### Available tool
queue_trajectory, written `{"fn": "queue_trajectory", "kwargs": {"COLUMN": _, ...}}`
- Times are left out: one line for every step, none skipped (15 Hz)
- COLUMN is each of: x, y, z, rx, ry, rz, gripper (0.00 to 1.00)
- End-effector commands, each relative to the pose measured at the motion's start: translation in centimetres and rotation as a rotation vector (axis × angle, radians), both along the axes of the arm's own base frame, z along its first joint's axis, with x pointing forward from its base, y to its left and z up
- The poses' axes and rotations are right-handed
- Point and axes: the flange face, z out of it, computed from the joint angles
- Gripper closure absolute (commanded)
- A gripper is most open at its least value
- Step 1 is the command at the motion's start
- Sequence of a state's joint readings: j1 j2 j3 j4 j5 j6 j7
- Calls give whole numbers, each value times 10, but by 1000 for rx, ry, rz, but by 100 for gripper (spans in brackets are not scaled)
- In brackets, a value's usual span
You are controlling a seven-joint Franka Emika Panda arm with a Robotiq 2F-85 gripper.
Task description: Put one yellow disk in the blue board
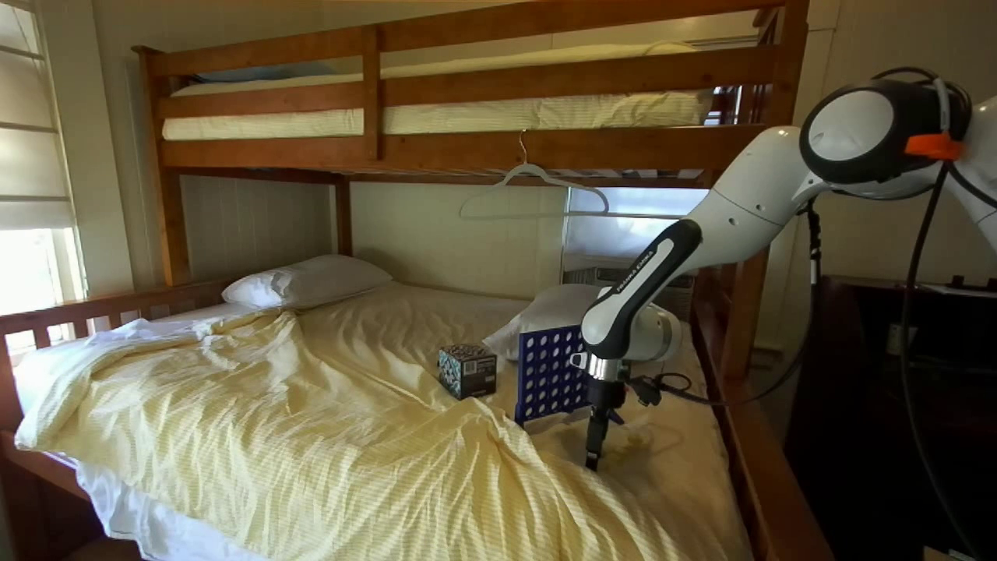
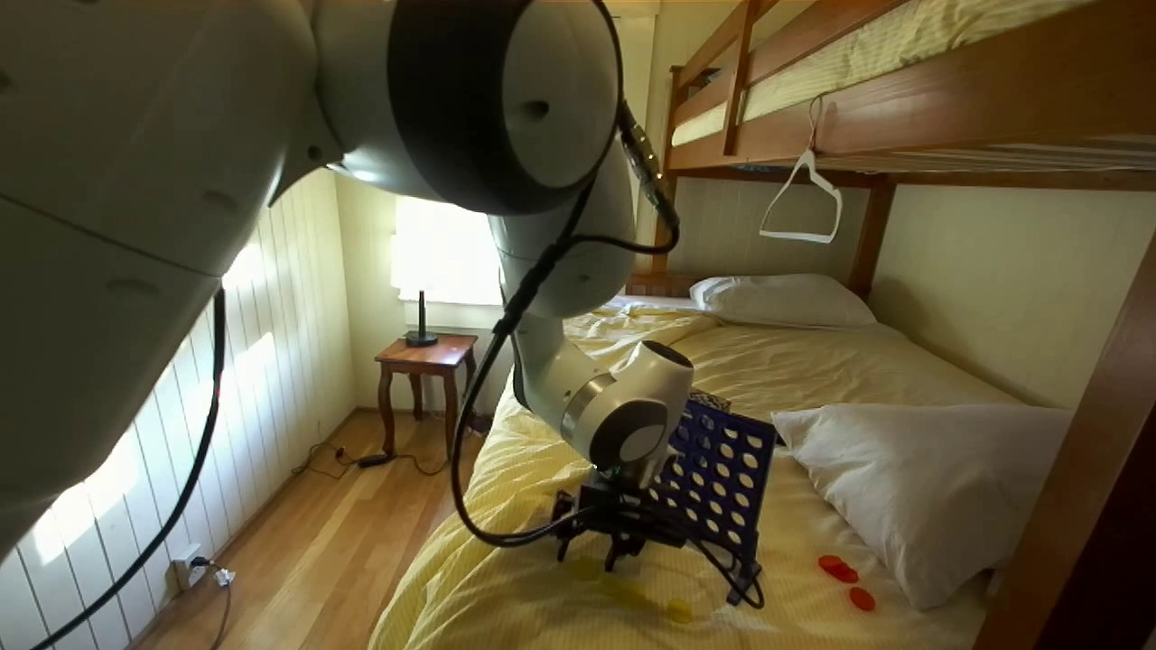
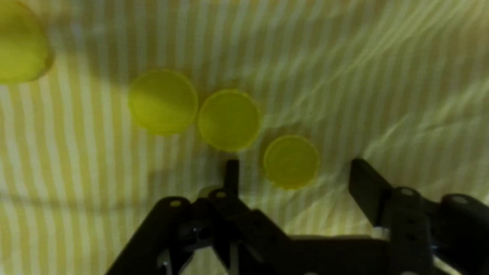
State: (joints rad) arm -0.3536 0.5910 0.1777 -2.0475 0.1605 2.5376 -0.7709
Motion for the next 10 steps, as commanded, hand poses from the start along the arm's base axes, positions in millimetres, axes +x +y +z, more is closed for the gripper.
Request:
{"fn": "queue_trajectory", "kwargs": {"x": 4, "y": -2, "z": 2, "rx": 11, "ry": 8, "rz": 16, "gripper": 48}}
{"fn": "queue_trajectory", "kwargs": {"x": 4, "y": -2, "z": 3, "rx": 11, "ry": 7, "rz": 16, "gripper": 53}}
{"fn": "queue_trajectory", "kwargs": {"x": 5, "y": -2, "z": 3, "rx": 9, "ry": 5, "rz": 15, "gripper": 57}}
{"fn": "queue_trajectory", "kwargs": {"x": 5, "y": -2, "z": 4, "rx": 8, "ry": 5, "rz": 15, "gripper": 61}}
{"fn": "queue_trajectory", "kwargs": {"x": 5, "y": -2, "z": 4, "rx": 7, "ry": 5, "rz": 15, "gripper": 64}}
{"fn": "queue_trajectory", "kwargs": {"x": 6, "y": -2, "z": 4, "rx": 6, "ry": 5, "rz": 14, "gripper": 74}}
{"fn": "queue_trajectory", "kwargs": {"x": 6, "y": -2, "z": 4, "rx": 4, "ry": 6, "rz": 13, "gripper": 85}}
{"fn": "queue_trajectory", "kwargs": {"x": 6, "y": -3, "z": 5, "rx": 3, "ry": 5, "rz": 10, "gripper": 83}}
{"fn": "queue_trajectory", "kwargs": {"x": 6, "y": -3, "z": 5, "rx": 1, "ry": 3, "rz": 7, "gripper": 84}}
{"fn": "queue_trajectory", "kwargs": {"x": 6, "y": -4, "z": 6, "rx": 0, "ry": -1, "rz": -3, "gripper": 89}}
